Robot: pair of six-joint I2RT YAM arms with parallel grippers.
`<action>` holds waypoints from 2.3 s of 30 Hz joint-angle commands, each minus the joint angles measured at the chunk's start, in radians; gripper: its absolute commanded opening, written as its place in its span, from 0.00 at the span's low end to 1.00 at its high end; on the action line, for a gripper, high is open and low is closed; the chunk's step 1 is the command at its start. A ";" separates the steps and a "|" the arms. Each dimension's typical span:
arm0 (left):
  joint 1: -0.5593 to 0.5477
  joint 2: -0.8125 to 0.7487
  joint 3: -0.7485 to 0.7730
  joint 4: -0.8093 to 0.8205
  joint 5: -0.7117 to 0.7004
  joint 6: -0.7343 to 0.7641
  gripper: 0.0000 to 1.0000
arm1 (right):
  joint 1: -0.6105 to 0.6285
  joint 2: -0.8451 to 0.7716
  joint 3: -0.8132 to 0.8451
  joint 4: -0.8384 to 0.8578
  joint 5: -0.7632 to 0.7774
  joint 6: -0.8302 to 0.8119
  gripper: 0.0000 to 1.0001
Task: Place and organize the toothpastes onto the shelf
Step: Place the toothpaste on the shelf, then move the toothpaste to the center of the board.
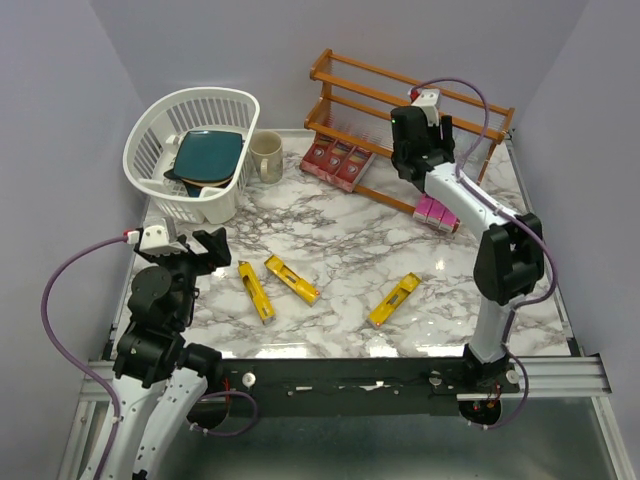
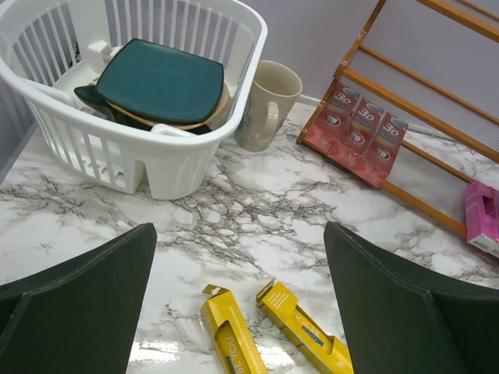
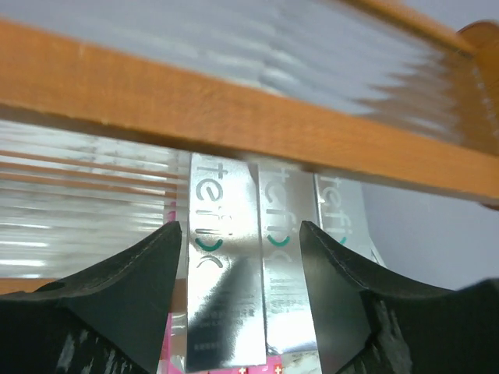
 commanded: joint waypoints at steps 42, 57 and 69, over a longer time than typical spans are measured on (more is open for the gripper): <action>-0.128 0.352 -0.301 -0.105 0.009 -0.621 0.99 | 0.142 -0.677 -1.005 0.535 -1.307 0.461 0.94; -0.297 0.708 -0.246 0.004 -0.074 -0.677 0.82 | 0.142 -0.639 -1.022 0.556 -1.263 0.465 0.94; -0.389 1.113 0.012 0.055 -0.016 -0.487 0.51 | 0.142 -0.729 -1.081 0.536 -1.019 0.513 0.93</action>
